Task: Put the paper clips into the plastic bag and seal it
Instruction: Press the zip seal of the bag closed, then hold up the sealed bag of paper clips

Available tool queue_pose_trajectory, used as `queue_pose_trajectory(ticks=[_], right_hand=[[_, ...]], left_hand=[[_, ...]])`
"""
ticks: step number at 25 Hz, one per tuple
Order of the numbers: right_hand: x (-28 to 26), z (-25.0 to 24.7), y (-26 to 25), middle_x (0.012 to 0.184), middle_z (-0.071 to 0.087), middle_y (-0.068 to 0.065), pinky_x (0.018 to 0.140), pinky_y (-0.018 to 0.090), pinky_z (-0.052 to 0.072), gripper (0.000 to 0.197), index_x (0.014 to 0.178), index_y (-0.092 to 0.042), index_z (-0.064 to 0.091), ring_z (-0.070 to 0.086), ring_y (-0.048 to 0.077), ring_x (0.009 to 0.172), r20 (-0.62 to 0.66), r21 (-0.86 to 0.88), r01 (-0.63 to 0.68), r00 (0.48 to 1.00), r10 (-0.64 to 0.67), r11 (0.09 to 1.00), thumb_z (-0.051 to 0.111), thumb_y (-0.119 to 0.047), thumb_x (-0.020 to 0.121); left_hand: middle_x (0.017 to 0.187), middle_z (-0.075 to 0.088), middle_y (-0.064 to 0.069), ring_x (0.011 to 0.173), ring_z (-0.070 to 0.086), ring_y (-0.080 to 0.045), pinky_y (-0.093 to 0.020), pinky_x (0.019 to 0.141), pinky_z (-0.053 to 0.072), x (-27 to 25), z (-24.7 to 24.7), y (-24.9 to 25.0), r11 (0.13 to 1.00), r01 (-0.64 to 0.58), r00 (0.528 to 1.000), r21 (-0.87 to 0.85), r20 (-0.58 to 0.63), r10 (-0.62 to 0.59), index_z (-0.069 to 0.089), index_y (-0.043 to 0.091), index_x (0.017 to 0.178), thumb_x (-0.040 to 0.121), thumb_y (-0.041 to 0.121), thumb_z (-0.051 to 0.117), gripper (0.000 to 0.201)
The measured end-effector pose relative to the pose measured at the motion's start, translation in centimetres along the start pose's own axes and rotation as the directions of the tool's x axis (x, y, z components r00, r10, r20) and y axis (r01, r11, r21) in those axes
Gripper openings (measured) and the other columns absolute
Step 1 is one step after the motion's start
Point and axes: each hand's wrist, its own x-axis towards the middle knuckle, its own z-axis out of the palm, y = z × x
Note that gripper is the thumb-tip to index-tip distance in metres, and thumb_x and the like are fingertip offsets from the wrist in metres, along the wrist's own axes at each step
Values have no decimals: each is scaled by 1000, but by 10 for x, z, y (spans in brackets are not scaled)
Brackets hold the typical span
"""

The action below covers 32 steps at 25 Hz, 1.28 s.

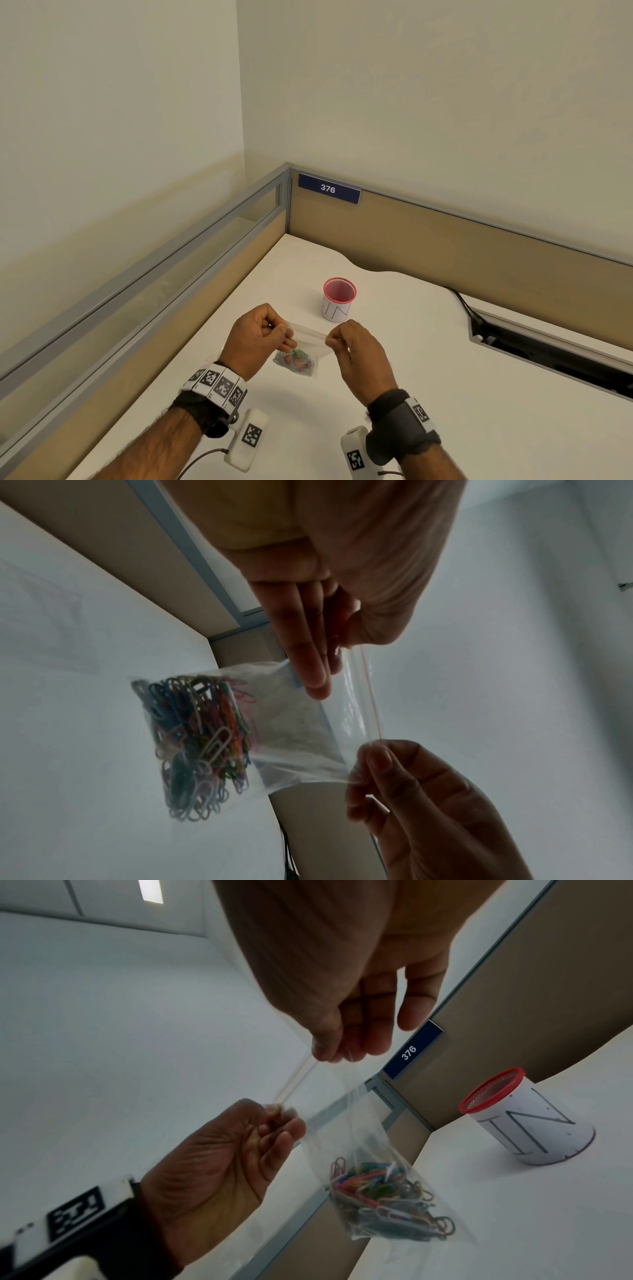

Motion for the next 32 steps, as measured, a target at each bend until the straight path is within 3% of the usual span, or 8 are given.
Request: queue_pose_trajectory(ticks=[8, 11, 14, 17, 21, 24, 27, 32], right_hand=[[0, 3, 0, 88, 56, -5, 67, 19, 46, 10, 90, -19, 52, 52, 11, 75, 57, 89, -83, 995, 78, 993, 47, -17, 97], [1, 8, -3, 84, 62, 0, 63, 25, 53, 10, 88, -16, 56, 58, 14, 69, 11, 354, -227, 971, 239, 907, 50, -12, 95], [-1, 14, -12, 79, 65, 14, 56, 30, 56, 15, 97, -13, 58, 62, 20, 60, 88, 685, -453, 829, 553, 570, 49, -25, 98], [-2, 24, -22, 96, 69, 21, 68, 42, 61, 39, 110, -23, 51, 73, 31, 72, 411, 758, -638, 628, 661, 136, 41, -57, 95], [8, 27, -18, 114, 65, 27, 79, 48, 59, 56, 118, -15, 54, 70, 44, 91, 575, 814, -492, 604, 552, -310, 47, -62, 88], [13, 23, -12, 112, 66, 30, 68, 41, 61, 40, 120, 1, 56, 70, 41, 90, 495, 869, -385, 656, 570, -312, 60, -28, 92], [12, 26, -6, 115, 62, 34, 59, 39, 61, 29, 116, 6, 55, 68, 42, 85, 441, 895, -376, 661, 607, -241, 58, 7, 87], [8, 35, 4, 109, 66, 28, 68, 47, 60, 30, 111, -5, 58, 67, 45, 95, 482, 851, -500, 625, 614, -160, 66, 3, 83]], left_hand=[[78, 73, -21, 72, 75, -32, -40, 68, 64, 3, -5, -8, 1000, 20, 999, -14, -30, -21, 58, -2, 81, 90, -11, 55, 13], [85, 72, -20, 86, 73, -37, -48, 76, 63, 3, -3, -11, 999, 16, 999, -35, -41, -18, 63, 2, 78, 84, -4, 61, 8], [94, 70, -25, 95, 70, -42, -50, 80, 62, 1, 4, -10, 994, 12, 999, -113, -31, -15, 61, -1, 79, 76, 5, 62, 7], [96, 72, -24, 95, 72, -36, -43, 81, 63, -1, 15, -6, 989, 0, 1000, -149, 7, 1, 59, -3, 80, 87, -11, 57, 11], [81, 72, -9, 82, 72, -26, -41, 79, 62, -6, 17, -8, 984, -2, 991, -177, 133, 25, 58, 1, 78, 82, -2, 59, 6], [86, 70, -8, 83, 68, -19, -40, 78, 62, -7, 12, -13, 978, -1, 990, -209, 138, 31, 61, 4, 78, 76, 10, 57, 7], [109, 71, -7, 97, 69, -21, -40, 76, 62, -5, 14, -18, 976, 58, 997, -208, 54, -48, 67, 8, 98, 82, 33, 66, 31], [112, 70, -12, 96, 71, -29, -42, 70, 62, -6, 28, -29, 961, 205, 978, -186, 85, -193, 64, 6, 107, 95, 16, 64, 16]])
